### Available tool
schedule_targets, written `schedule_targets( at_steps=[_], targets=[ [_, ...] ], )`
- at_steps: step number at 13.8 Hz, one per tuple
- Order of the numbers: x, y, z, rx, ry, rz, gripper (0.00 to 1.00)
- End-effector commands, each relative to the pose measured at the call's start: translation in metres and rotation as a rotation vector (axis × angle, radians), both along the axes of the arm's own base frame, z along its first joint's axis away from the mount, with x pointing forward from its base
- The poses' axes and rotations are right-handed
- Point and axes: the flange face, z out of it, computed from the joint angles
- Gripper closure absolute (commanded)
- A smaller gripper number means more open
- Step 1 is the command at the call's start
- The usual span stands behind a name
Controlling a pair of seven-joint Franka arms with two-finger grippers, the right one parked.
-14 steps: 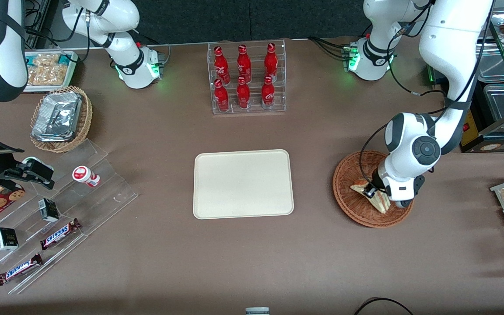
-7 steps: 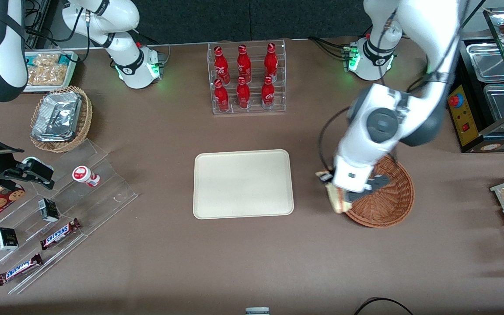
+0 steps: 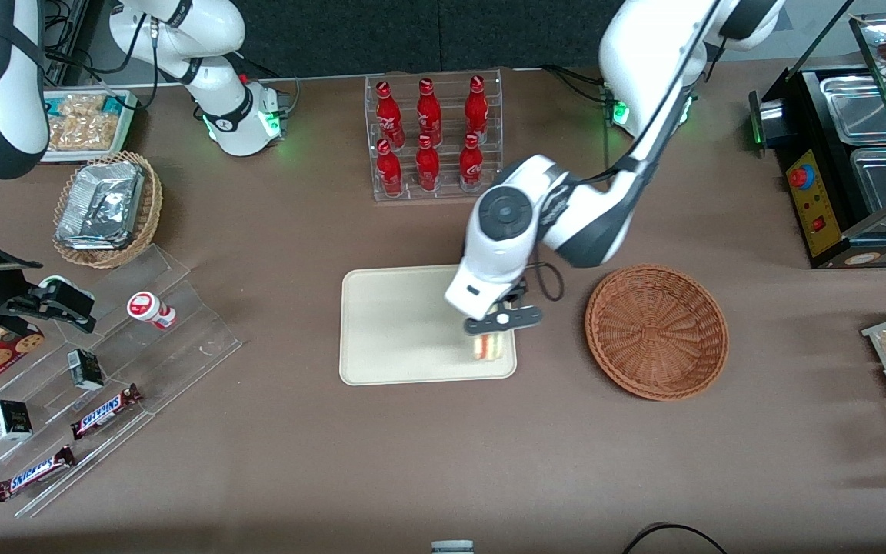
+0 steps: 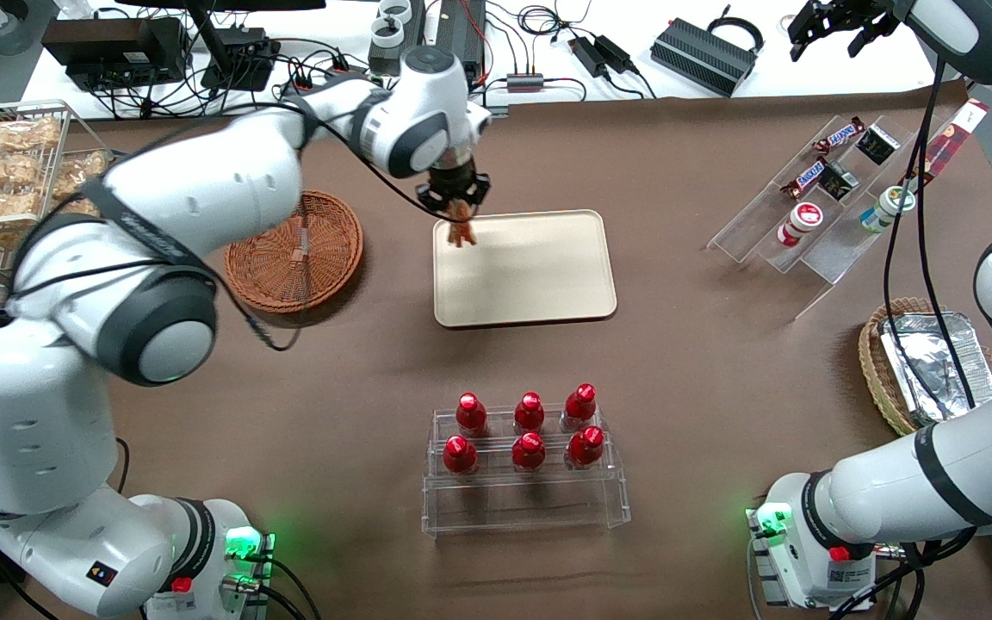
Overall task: Place sandwich from basket to tray
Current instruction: 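Lift the sandwich and carry it with the left gripper onto the cream tray, then open the left gripper to release the sandwich on the tray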
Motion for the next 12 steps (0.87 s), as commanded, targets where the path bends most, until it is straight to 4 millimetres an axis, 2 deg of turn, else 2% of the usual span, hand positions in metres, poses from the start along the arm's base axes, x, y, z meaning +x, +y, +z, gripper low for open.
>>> schedule_targets(
  at_steps=[1,4,7,9,10,11,12],
  targets=[
    [-0.001,-0.041,-0.034,-0.02,-0.006,0.003,0.85],
    [-0.012,-0.069,-0.075,-0.056,-0.025,0.025,0.85],
    [-0.013,-0.085,-0.113,-0.063,-0.017,0.026,0.84],
    [-0.02,-0.092,-0.135,-0.055,-0.003,0.024,0.73],
    [-0.024,-0.096,-0.143,-0.057,-0.006,0.024,0.7],
    [-0.023,-0.097,-0.146,-0.068,-0.014,0.032,0.57],
    [-0.023,-0.096,-0.149,-0.068,-0.014,0.037,0.24]
  ],
)
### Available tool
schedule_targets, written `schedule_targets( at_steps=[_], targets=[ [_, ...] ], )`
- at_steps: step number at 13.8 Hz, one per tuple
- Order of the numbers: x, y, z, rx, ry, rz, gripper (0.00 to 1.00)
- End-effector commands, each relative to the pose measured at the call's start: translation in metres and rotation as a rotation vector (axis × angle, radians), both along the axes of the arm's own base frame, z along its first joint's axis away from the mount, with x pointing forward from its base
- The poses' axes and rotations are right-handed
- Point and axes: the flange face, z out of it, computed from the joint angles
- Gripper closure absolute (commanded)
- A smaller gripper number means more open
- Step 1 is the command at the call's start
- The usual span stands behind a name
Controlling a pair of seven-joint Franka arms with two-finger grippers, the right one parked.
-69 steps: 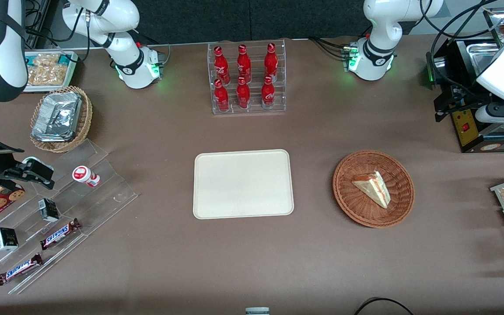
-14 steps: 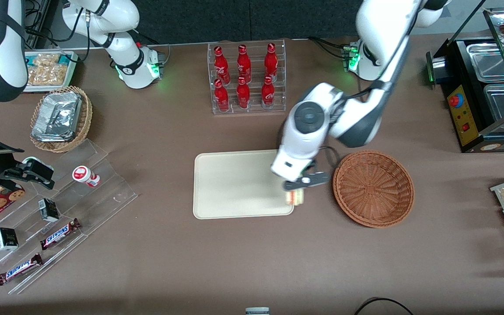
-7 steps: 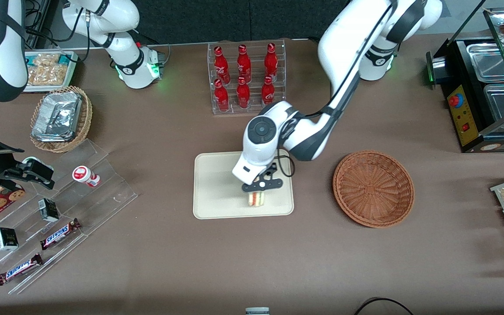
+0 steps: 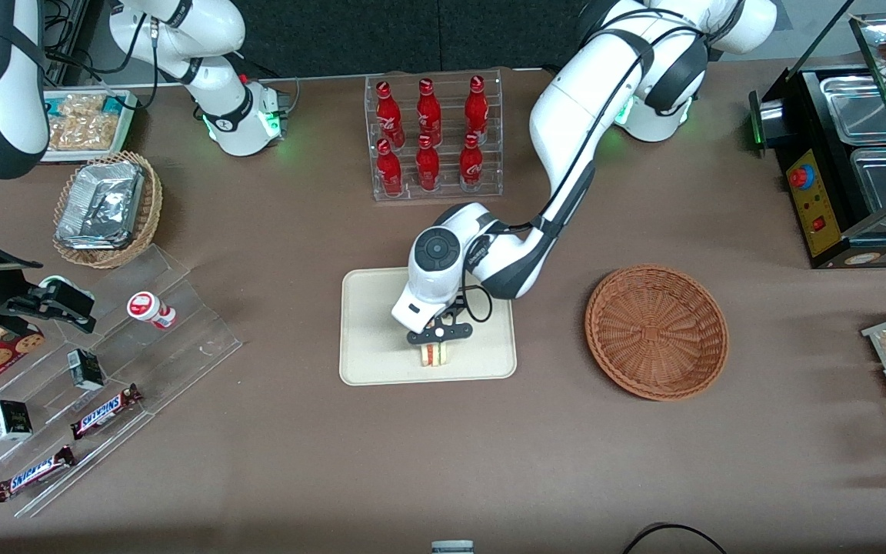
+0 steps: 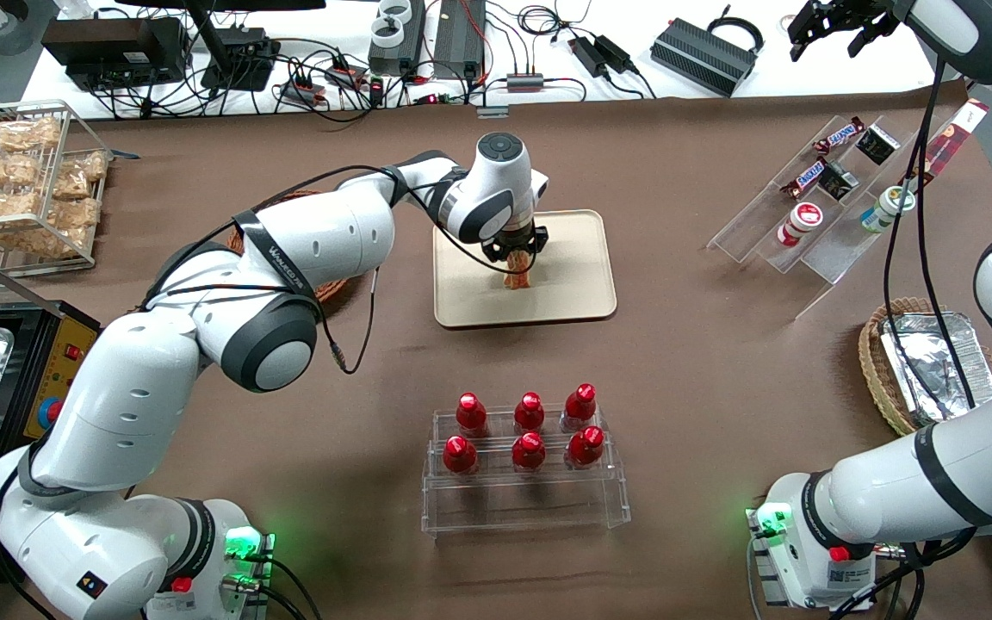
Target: Place sandwich from basket to tray
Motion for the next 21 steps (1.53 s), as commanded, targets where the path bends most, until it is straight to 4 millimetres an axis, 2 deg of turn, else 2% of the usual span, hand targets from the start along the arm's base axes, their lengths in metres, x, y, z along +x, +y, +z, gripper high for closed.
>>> schedule_targets(
  at_steps=[1,4,6,9,12,14,16,19,21],
  targets=[
    [-0.003,-0.01,-0.015,-0.006,-0.009,0.023,0.01],
    [0.004,-0.005,0.001,-0.011,0.0,0.051,0.0],
    [0.022,0.006,0.027,-0.023,0.03,0.09,0.0],
    [0.046,0.034,0.089,-0.062,0.051,0.147,0.0],
    [0.062,0.076,0.153,-0.03,0.08,0.124,0.0],
    [0.063,0.113,0.186,0.005,0.142,0.062,0.0],
    [0.066,0.177,0.208,0.014,0.157,0.052,0.0],
    [0.065,0.269,0.214,0.024,0.162,0.019,0.0],
    [0.057,0.315,0.217,0.026,0.162,-0.021,0.0]
  ],
)
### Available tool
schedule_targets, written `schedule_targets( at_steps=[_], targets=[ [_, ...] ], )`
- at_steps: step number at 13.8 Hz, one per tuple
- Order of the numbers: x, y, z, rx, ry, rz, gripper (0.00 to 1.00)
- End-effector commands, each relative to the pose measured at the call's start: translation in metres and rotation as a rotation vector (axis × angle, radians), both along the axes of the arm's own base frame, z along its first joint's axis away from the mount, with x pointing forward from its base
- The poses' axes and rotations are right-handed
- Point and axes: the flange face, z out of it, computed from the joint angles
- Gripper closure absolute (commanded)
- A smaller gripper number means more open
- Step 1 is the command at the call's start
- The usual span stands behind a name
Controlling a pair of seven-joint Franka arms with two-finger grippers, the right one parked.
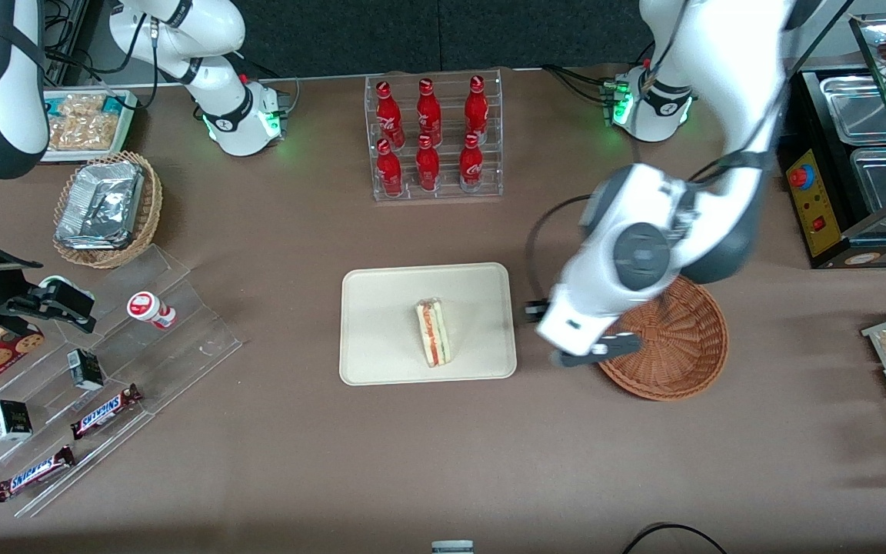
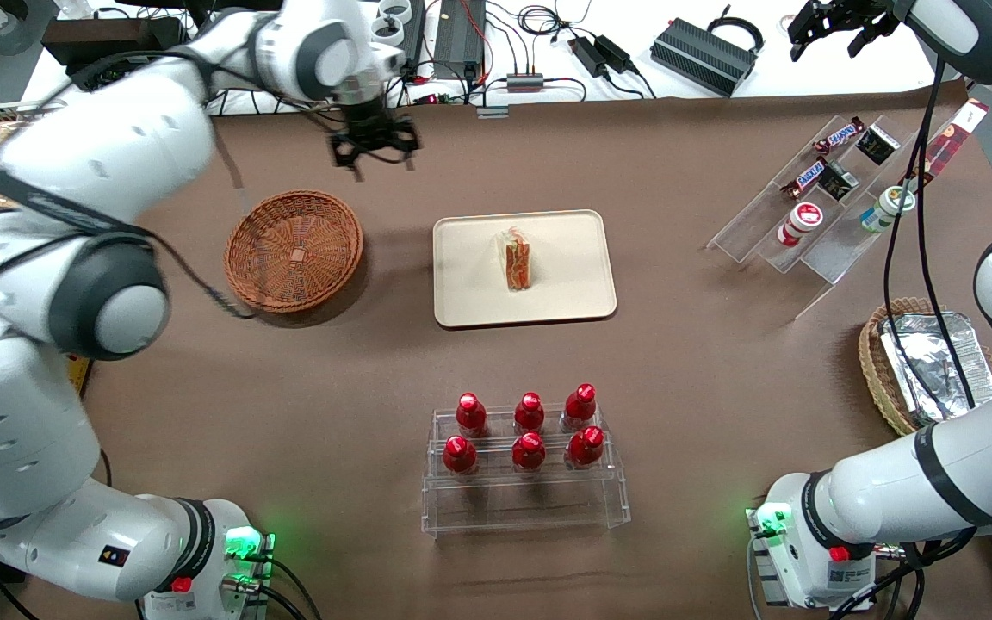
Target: Place sandwich from basket to tray
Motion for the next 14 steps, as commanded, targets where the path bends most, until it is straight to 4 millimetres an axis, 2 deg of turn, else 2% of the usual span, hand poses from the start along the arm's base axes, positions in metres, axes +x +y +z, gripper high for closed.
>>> schedule_targets(
  at_steps=[1,4,6,10,14],
  targets=[
    [-0.033,0.059,0.012,-0.015,0.0,-0.068,0.0],
    [-0.046,0.135,0.024,-0.02,-0.007,-0.13,0.0],
    [-0.054,0.177,0.03,-0.024,-0.011,-0.16,0.0],
    [-0.075,0.214,0.086,0.035,-0.029,-0.211,0.0],
    [-0.084,0.217,0.143,0.049,-0.035,-0.219,0.0]
  ],
)
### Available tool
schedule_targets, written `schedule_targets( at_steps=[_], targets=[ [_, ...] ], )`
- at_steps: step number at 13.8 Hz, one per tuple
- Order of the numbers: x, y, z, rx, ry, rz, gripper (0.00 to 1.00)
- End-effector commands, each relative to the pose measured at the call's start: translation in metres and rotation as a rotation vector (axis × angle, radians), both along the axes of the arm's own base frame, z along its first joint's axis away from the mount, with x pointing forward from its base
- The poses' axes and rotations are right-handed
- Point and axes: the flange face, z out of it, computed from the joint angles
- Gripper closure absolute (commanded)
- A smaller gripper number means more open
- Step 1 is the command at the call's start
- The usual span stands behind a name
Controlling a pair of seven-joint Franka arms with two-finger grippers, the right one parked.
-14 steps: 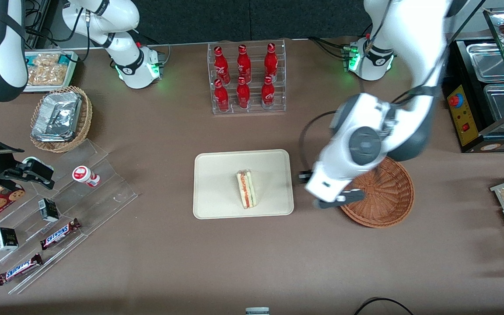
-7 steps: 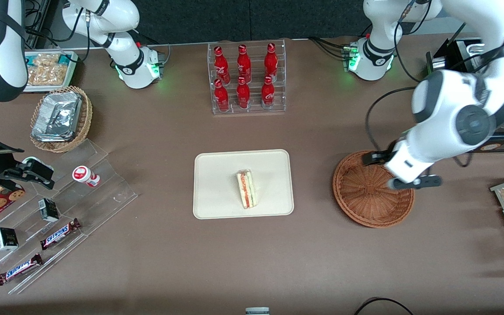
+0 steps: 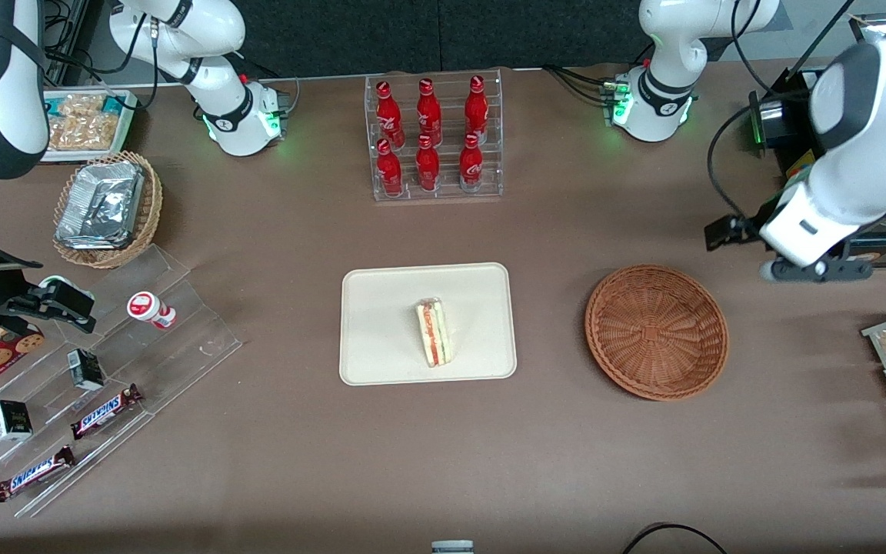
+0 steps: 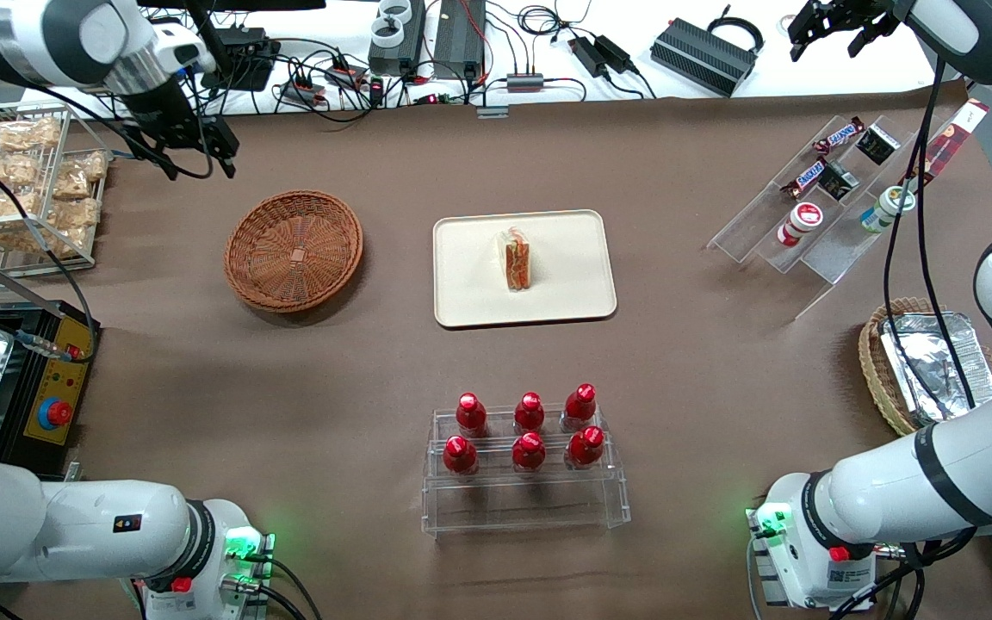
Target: Place sandwich from basket to tray
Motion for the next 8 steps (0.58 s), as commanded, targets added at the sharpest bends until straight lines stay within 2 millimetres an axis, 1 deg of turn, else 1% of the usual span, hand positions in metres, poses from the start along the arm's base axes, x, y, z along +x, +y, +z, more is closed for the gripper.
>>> schedule_targets(
  at_steps=[1,6,7,8],
  targets=[
    [-0.004,0.002,0.039,0.037,-0.014,-0.023,0.0],
    [-0.006,0.006,0.094,0.035,-0.049,-0.016,0.0],
    [-0.004,0.012,0.101,0.033,-0.061,-0.005,0.0],
    [-0.004,0.014,0.104,0.033,-0.067,0.0,0.0]
  ],
)
